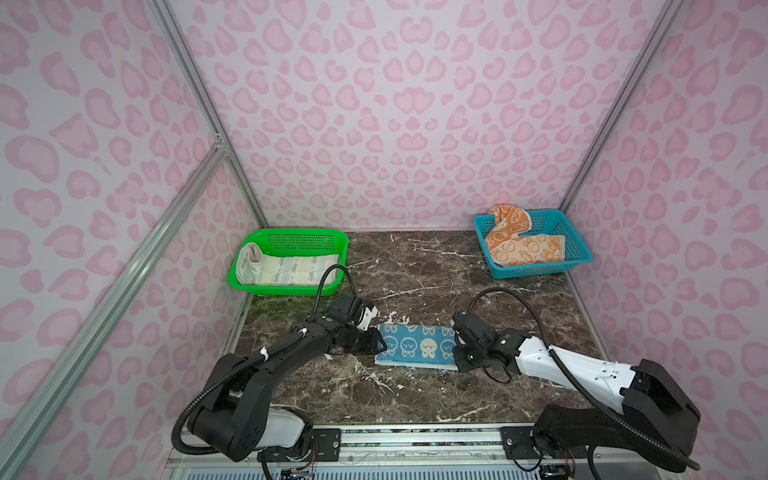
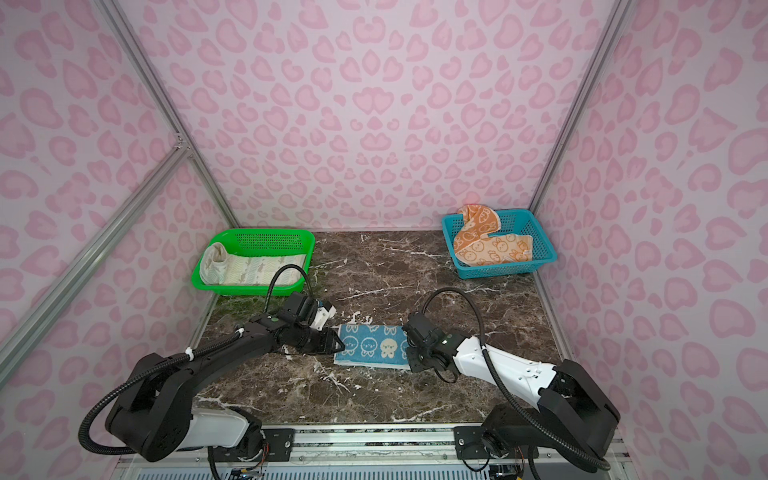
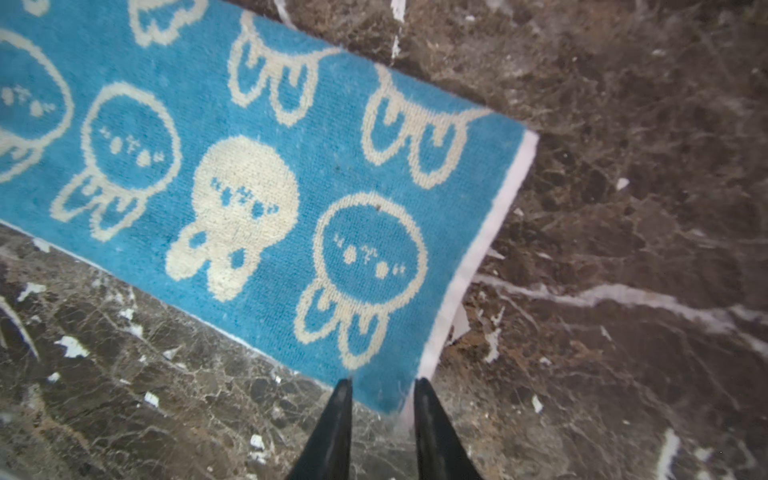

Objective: Fold and stack the towels

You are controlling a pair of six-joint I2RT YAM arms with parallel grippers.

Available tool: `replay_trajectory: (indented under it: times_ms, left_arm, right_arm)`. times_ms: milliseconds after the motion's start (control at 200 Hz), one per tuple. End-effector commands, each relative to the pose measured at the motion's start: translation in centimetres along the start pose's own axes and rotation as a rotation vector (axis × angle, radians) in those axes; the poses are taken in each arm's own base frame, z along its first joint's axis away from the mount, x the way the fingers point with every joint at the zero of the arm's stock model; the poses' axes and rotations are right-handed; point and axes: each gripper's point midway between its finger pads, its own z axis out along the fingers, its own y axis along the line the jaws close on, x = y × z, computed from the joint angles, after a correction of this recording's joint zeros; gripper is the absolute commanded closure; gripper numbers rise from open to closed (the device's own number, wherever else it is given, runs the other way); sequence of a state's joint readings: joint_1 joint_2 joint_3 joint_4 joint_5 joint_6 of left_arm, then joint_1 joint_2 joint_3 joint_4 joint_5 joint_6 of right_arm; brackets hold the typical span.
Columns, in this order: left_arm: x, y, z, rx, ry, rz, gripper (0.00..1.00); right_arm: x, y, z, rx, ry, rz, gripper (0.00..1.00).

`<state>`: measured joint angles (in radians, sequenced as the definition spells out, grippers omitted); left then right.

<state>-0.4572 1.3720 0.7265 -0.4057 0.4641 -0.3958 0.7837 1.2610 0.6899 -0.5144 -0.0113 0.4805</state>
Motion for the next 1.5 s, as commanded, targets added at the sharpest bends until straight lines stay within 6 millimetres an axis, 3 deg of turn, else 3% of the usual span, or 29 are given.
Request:
replay_trajectory:
  times_ms: [0, 225, 275, 350, 425, 500, 655, 680, 715, 770, 975, 1205, 1495]
  left_arm:
    - [-1.0, -0.6, -0.9, -0.005, -0.024, 0.014, 0.59]
    - [-2.2, -1.0, -0.6, -0.002, -0.025, -0.012, 0.58]
    - [-3.0, -1.1, -1.1, -0.010, -0.065, -0.012, 0.58]
    - [-5.2, -2.1, -3.1, 0.002, -0.216, 0.004, 0.51]
    - [-7.3, -3.3, -6.1, 0.008, -0.370, 0.043, 0.41]
    - [-8.6, -3.9, -8.9, -0.023, -0.466, 0.076, 0.37]
    - [-9.3, -3.3, -12.2, -0.068, -0.559, 0.058, 0.23]
    - [-9.3, -2.9, -12.5, -0.071, -0.570, 0.039, 0.17]
    - [-9.1, -2.3, -12.8, -0.073, -0.583, 0.009, 0.01]
    - [-8.9, -1.3, -13.3, -0.073, -0.605, -0.034, 0.03]
    - [-7.2, 1.6, -14.2, -0.114, -0.640, -0.114, 0.03]
    - [-5.6, 4.1, -14.3, -0.150, -0.654, -0.205, 0.03]
    - [-5.5, 3.5, -12.7, -0.087, -0.572, -0.176, 0.03]
  right_arm:
    - [-0.2, -0.1, -0.8, -0.006, -0.033, 0.004, 0.63]
    - [-1.8, 2.7, -1.8, -0.122, -0.093, -0.082, 0.51]
    - [-2.2, 3.4, -2.0, -0.112, -0.120, -0.138, 0.44]
    - [-2.7, 4.7, -2.4, -0.109, -0.164, -0.231, 0.27]
    - [-3.2, 6.2, -2.7, -0.130, -0.197, -0.317, 0.23]
    - [-3.5, 7.5, -2.6, -0.140, -0.205, -0.405, 0.20]
    - [-3.6, 9.7, -1.0, -0.108, -0.177, -0.588, 0.18]
    - [-3.6, 10.0, -0.5, -0.102, -0.173, -0.615, 0.18]
    - [-3.5, 10.5, 0.1, -0.094, -0.165, -0.650, 0.18]
    - [-3.5, 11.1, 1.0, -0.082, -0.148, -0.696, 0.17]
    - [-3.2, 12.6, 5.0, -0.054, -0.062, -0.783, 0.23]
    - [-2.8, 13.0, 7.6, -0.031, 0.014, -0.822, 0.36]
    - [-1.6, 11.4, 9.5, 0.002, 0.090, -0.812, 0.62]
